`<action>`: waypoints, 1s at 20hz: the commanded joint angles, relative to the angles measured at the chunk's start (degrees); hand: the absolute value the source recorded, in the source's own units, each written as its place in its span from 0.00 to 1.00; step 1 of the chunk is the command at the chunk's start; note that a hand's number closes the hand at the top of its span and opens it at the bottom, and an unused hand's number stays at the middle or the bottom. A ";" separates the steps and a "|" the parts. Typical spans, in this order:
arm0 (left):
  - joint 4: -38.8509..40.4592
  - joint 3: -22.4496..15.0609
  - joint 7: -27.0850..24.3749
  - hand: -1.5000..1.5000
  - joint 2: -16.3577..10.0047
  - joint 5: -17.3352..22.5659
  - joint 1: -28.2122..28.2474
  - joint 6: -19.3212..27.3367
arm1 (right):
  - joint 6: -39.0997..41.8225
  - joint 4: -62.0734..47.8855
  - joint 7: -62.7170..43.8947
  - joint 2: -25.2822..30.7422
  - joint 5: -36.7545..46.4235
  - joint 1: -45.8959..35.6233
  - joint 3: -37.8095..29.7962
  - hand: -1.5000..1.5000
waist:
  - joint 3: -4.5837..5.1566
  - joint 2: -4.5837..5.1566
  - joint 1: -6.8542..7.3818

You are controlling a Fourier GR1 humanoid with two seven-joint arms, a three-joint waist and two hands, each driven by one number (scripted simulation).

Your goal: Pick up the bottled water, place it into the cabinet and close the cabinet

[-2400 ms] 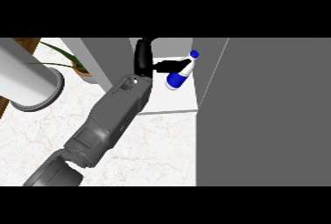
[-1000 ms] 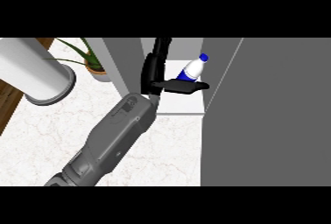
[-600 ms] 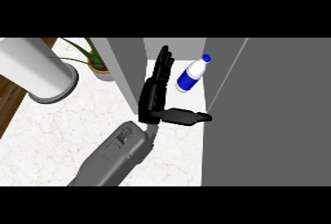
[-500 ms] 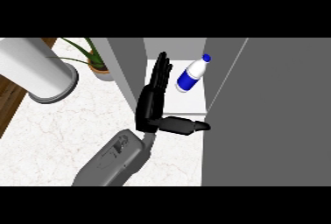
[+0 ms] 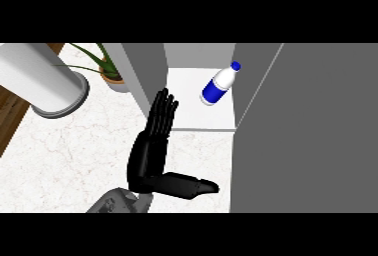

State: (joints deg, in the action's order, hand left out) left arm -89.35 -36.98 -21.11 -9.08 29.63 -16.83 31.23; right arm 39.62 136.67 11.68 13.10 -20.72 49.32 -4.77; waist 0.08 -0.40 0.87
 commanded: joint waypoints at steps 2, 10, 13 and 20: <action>-5.28 0.15 -1.46 0.00 -3.16 -0.35 6.26 -0.85 | 0.49 13.44 -6.21 2.32 3.29 1.60 4.47 1.00 | 0.08 0.19 -0.44; -15.82 2.45 -2.26 0.00 -10.42 1.08 15.93 -3.10 | 0.44 14.21 -10.86 2.72 9.12 2.04 16.38 1.00 | 0.12 0.05 -0.60; -17.03 1.55 -4.24 0.00 -12.17 0.63 19.93 -4.47 | -1.17 14.63 -12.49 1.29 11.33 -1.10 21.82 1.00 | 0.19 0.00 -0.19; -22.64 5.24 -4.48 0.00 -15.42 2.22 24.13 -4.65 | -5.30 14.60 -18.98 -0.90 18.32 -5.90 33.18 1.00 | 0.32 -0.21 0.04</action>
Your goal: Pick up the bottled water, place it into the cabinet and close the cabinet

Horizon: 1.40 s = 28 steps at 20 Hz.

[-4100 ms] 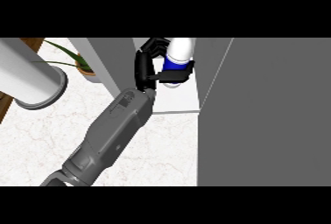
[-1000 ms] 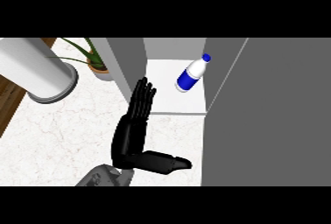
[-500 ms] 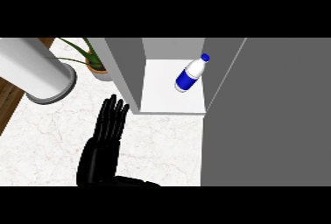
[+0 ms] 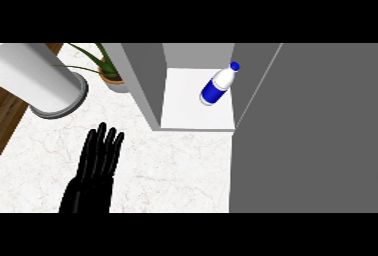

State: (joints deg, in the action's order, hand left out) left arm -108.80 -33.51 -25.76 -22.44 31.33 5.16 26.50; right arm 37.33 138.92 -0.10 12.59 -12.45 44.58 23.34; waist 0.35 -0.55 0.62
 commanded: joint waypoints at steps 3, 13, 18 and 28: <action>-1.20 3.31 -2.87 0.00 -2.82 1.74 5.14 -2.76 | -4.14 13.19 -7.94 -1.86 13.46 -3.12 10.39 1.00 | 0.13 -0.11 -0.38; -6.39 7.27 -3.55 0.00 -7.33 4.82 11.50 -6.38 | -9.34 6.39 -18.87 -9.78 24.29 -19.86 22.34 1.00 | 0.26 -0.07 1.77; -6.64 9.56 -3.22 0.00 -8.79 6.27 11.88 -7.97 | -12.46 4.24 -23.78 -12.30 25.03 -27.84 24.59 1.00 | 0.36 -0.12 1.08; -6.55 11.09 -5.55 0.00 -10.37 7.79 15.16 -12.55 | -18.83 -2.72 -27.65 -12.19 23.61 -40.58 25.00 1.00 | 0.42 0.05 2.08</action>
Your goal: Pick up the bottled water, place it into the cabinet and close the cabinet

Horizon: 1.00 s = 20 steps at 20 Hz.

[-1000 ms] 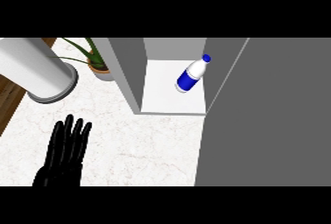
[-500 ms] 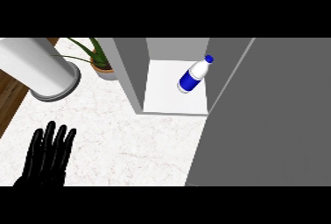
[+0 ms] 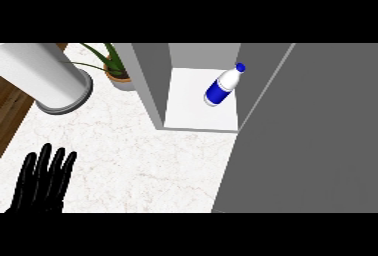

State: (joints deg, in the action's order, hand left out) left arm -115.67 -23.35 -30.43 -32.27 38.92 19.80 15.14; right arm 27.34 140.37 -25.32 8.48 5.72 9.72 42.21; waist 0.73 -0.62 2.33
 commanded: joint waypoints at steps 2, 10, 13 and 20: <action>-1.06 1.93 -0.41 0.00 -1.64 0.75 1.38 -1.40 | -9.52 -5.30 -2.40 -8.04 5.42 -6.21 5.89 1.00 | -0.09 0.05 0.72; 0.10 2.66 -1.81 0.00 -1.67 1.38 1.12 -4.02 | -7.81 -6.39 -3.23 -7.96 2.24 -9.42 3.34 1.00 | 0.09 0.95 1.82; -0.10 2.23 -1.50 0.00 -1.27 2.12 1.18 -4.49 | -7.44 -6.74 -2.89 -7.96 1.36 -9.12 2.97 1.00 | 0.13 1.18 1.97; -0.51 3.60 -1.92 0.00 -3.17 2.90 3.27 -6.71 | -8.22 -7.81 -2.03 -7.97 -3.72 -7.54 1.94 1.00 | 0.11 1.77 4.68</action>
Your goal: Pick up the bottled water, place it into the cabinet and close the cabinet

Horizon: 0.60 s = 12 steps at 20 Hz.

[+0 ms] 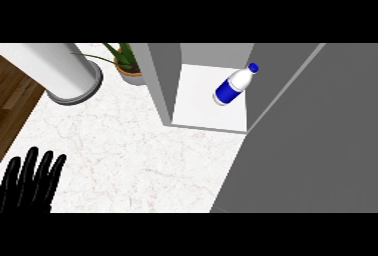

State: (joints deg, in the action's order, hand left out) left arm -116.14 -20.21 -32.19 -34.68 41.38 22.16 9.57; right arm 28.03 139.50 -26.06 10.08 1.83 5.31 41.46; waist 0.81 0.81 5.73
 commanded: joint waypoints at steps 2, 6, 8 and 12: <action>-0.15 0.74 -0.07 0.00 -0.89 0.54 0.25 -1.46 | -7.95 -8.69 -1.98 -9.58 -2.46 -2.96 3.30 1.00 | 0.03 0.79 1.67; -0.59 0.35 -0.27 0.00 -1.58 0.56 -0.32 -3.61 | -3.23 -12.31 -5.07 -8.28 -13.57 0.31 5.66 1.00 | 0.13 2.25 4.32; -0.98 0.89 -0.18 0.00 -1.98 0.08 -1.14 -3.39 | -2.76 -14.09 -6.12 -8.30 -19.04 1.29 5.72 1.00 | -0.05 2.42 4.58; 0.92 0.73 0.02 0.00 -1.35 0.91 -1.00 -3.83 | -6.01 -15.40 -7.05 -9.68 -22.76 -1.12 1.53 1.00 | 0.00 1.88 2.86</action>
State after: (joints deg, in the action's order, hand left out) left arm -116.46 -19.42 -32.23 -36.25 42.02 21.31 6.25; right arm 30.45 133.15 -30.39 8.16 -19.61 7.40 41.36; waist 0.90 2.57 9.34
